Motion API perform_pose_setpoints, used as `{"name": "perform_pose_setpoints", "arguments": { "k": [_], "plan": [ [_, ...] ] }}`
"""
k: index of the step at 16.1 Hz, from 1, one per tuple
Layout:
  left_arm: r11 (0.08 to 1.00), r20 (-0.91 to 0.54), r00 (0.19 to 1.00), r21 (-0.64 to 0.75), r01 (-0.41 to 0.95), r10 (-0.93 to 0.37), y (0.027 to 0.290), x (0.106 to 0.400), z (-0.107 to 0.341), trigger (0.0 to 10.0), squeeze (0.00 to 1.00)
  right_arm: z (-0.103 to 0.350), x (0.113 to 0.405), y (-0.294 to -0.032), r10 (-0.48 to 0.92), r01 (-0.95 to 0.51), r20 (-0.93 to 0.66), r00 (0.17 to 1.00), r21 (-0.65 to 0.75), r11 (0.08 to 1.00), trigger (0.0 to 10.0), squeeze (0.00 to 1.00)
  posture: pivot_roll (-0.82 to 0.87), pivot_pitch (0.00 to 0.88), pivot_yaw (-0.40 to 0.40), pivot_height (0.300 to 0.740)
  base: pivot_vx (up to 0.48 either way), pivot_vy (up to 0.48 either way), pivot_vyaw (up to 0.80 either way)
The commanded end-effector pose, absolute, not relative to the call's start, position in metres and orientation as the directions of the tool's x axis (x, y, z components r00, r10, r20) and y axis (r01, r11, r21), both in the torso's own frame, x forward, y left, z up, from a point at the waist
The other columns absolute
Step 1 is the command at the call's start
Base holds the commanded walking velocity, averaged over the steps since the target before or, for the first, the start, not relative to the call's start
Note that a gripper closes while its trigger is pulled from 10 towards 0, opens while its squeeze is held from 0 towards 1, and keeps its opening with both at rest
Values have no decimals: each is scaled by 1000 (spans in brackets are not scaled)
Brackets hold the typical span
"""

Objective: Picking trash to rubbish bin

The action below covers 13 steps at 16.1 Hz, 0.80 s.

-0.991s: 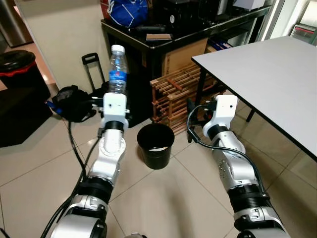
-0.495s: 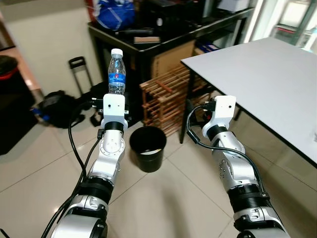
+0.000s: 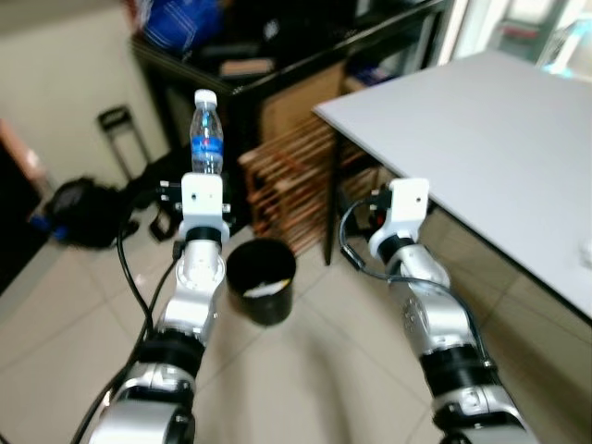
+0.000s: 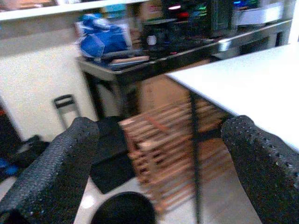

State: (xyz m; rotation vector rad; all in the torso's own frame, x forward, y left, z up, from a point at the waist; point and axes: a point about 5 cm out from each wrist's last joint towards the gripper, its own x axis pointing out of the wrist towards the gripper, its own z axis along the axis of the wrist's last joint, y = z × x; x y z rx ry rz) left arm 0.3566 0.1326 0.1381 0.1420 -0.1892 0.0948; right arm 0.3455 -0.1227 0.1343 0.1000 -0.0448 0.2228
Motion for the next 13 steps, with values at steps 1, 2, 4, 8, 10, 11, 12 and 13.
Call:
{"name": "perform_pose_setpoints", "arguments": {
  "k": [1,2,4,8,10,11,12,13],
  "plan": [
    [984,196,978,142,-104,75,135,358,141,10000,0,138,347,-119,229,-235,61,971,105,966,10000,0,-64,30,60,740,345,0,0],
    [984,196,978,143,-103,74,135,358,141,10000,0,137,346,-119,231,-236,59,971,105,966,10000,0,-62,31,60,740,345,0,0],
    [984,194,978,145,-102,73,136,359,141,10000,0,136,346,-118,233,-237,54,971,105,966,10000,0,-61,36,62,740,345,0,0],
    [984,193,978,148,-105,75,136,359,141,10000,0,135,346,-118,237,-241,48,970,100,965,10000,0,-60,40,62,740,342,0,0],
    [984,193,978,148,-103,74,136,359,141,10000,0,135,345,-118,243,-247,47,969,91,965,10000,0,-60,41,62,740,343,0,0],
    [984,194,978,147,-103,74,136,359,142,10000,0,136,345,-117,249,-253,53,967,82,964,10000,0,-60,41,61,740,341,0,0],
    [984,193,978,146,-103,74,136,359,142,10000,0,136,344,-116,261,-265,59,964,72,962,10000,0,-60,42,61,740,341,0,675],
    [984,193,978,145,-104,74,136,359,142,10000,0,136,343,-115,268,-272,61,962,67,960,10000,0,-60,42,61,740,341,0,675]
  ]
}}
